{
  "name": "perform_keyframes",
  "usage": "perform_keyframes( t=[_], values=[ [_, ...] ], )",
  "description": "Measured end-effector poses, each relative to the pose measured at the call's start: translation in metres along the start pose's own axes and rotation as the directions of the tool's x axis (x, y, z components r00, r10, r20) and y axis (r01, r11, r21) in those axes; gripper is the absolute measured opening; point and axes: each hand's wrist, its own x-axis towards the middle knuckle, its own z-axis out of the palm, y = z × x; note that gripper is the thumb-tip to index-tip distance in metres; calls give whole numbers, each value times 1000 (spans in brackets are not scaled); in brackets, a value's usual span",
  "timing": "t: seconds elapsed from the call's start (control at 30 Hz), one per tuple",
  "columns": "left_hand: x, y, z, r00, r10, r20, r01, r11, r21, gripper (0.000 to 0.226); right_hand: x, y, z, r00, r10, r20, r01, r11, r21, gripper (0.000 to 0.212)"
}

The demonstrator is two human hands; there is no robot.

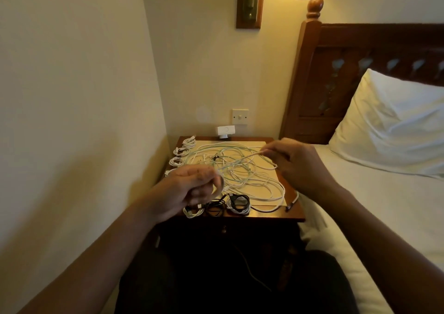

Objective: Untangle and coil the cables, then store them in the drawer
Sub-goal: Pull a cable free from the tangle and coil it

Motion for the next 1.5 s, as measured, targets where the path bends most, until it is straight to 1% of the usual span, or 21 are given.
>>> perform_keyframes(
  t=[0.1,0.17,0.23,0.3,0.37,0.43,0.5,0.53,0.63,0.77,0.83,0.9,1.07,1.13,1.17,1.2,1.23,1.33,1.4,1.43,1.5],
  values=[
    [3,9,1,992,41,-122,-78,945,-318,27,-23,13,25,985,109,137,-111,994,10,23],
    [6,9,6,985,22,-168,-95,894,-438,29,-34,14,41,952,161,260,-149,987,-66,26],
    [8,6,14,982,8,-189,-106,852,-513,31,-40,10,53,939,161,303,-119,981,-150,25],
    [9,3,22,979,-9,-203,-111,811,-574,33,-42,6,60,957,197,213,-200,980,-7,19],
    [11,0,32,979,-25,-202,-104,792,-602,34,-42,1,64,944,307,121,-330,894,305,13],
    [13,-4,43,980,-47,-193,-78,801,-594,33,-40,-10,65,895,426,129,-413,686,600,9],
    [15,-10,52,974,-92,-205,-46,814,-580,31,-39,-20,68,856,486,178,-436,492,754,12],
    [15,-12,55,967,-111,-228,-35,831,-556,30,-39,-22,69,841,502,203,-446,431,784,13],
    [14,-17,59,940,-149,-305,0,898,-440,30,-42,-22,72,808,522,273,-495,351,795,18],
    [12,-21,60,896,-202,-396,33,918,-394,34,-49,-19,78,778,542,317,-516,263,815,32],
    [11,-23,62,886,-192,-422,39,938,-345,37,-50,-21,81,771,538,340,-527,240,815,30],
    [12,-23,67,894,-160,-418,48,963,-266,38,-51,-25,86,769,500,398,-556,216,803,29],
    [15,-32,68,880,-166,-446,89,978,-187,35,-54,-28,90,717,403,569,-643,67,763,28],
    [14,-37,64,865,-151,-478,100,986,-131,34,-54,-25,84,690,331,644,-676,-24,737,36],
    [14,-40,63,860,-149,-488,110,988,-108,33,-54,-25,82,679,301,670,-694,-34,719,40],
    [13,-41,63,857,-148,-494,124,989,-82,33,-52,-25,81,674,296,677,-711,10,703,41],
    [13,-43,62,854,-153,-498,140,988,-64,35,-52,-26,81,677,312,666,-721,103,685,39],
    [14,-48,62,831,-124,-541,183,982,55,40,-49,-36,81,756,414,507,-654,505,564,19],
    [15,-47,62,791,-58,-609,206,963,176,39,-49,-39,80,835,385,393,-511,806,297,22],
    [16,-45,58,765,-37,-643,217,955,204,38,-51,-41,77,855,349,384,-436,884,167,26],
    [19,-38,42,690,-37,-723,219,963,159,32,-56,-43,67,858,310,410,-368,927,68,30]
  ],
)
